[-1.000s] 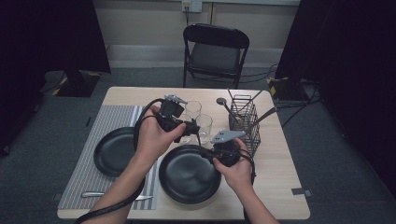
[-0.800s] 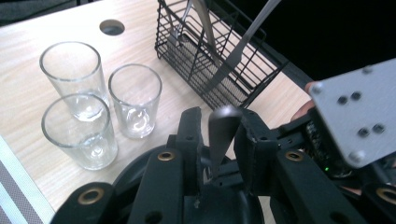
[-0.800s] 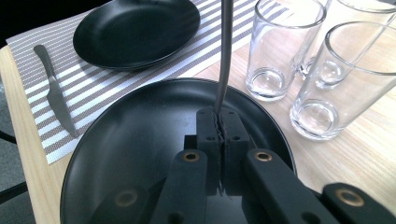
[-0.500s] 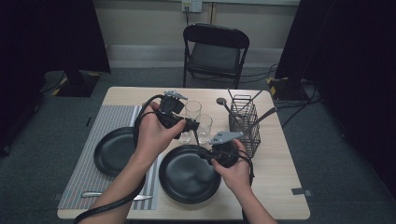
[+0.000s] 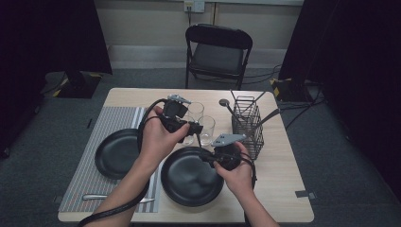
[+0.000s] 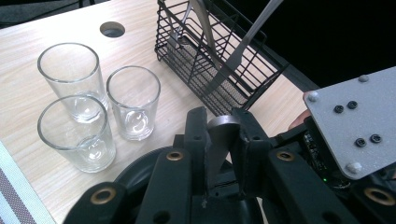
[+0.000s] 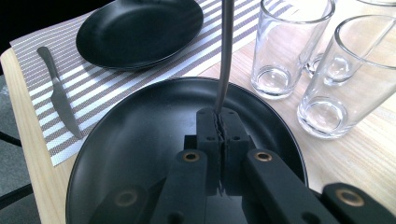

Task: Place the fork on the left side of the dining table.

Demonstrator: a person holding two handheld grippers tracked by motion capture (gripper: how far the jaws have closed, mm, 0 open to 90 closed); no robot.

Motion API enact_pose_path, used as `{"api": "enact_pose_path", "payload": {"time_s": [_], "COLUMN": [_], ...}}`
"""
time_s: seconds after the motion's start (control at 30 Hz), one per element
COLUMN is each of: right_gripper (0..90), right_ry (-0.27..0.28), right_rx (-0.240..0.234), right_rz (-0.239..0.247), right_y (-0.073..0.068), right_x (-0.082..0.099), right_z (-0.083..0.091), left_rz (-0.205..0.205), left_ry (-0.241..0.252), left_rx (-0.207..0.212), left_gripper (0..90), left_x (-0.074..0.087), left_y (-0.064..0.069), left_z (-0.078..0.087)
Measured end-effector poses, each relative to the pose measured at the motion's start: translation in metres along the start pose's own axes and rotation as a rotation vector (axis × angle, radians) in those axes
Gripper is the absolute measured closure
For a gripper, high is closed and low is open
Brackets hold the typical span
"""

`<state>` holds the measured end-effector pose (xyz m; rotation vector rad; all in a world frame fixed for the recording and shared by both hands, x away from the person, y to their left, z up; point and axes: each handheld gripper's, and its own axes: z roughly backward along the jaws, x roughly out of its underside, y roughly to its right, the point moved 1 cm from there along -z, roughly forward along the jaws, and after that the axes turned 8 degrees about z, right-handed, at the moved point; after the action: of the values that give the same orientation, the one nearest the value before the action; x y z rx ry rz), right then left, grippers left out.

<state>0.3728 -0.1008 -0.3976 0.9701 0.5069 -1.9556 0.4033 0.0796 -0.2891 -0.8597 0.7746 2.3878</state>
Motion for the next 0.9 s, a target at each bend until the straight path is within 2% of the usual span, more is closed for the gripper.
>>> {"api": "enact_pose_path", "payload": {"time_s": [0.53, 0.77, 0.9], "right_gripper": [88.6, 87.7, 81.2], "right_ry": [0.010, 0.018, 0.034], "right_rx": [-0.011, -0.028, -0.034], "right_rz": [-0.012, -0.012, -0.018], "right_y": [-0.0001, -0.0042, -0.0052], "right_x": [0.0014, 0.0005, -0.0010], "right_z": [-0.0018, -0.0024, -0.0015], "left_rz": [0.012, 0.006, 0.000], "left_ry": [0.007, -0.014, -0.032], "left_rx": [-0.004, -0.002, -0.014], "left_gripper": [77.4, 78.0, 78.1], "left_x": [0.0006, -0.0014, -0.0016], "left_y": [-0.0019, 0.0006, -0.0002], "left_z": [0.0004, 0.0014, 0.0027]}}
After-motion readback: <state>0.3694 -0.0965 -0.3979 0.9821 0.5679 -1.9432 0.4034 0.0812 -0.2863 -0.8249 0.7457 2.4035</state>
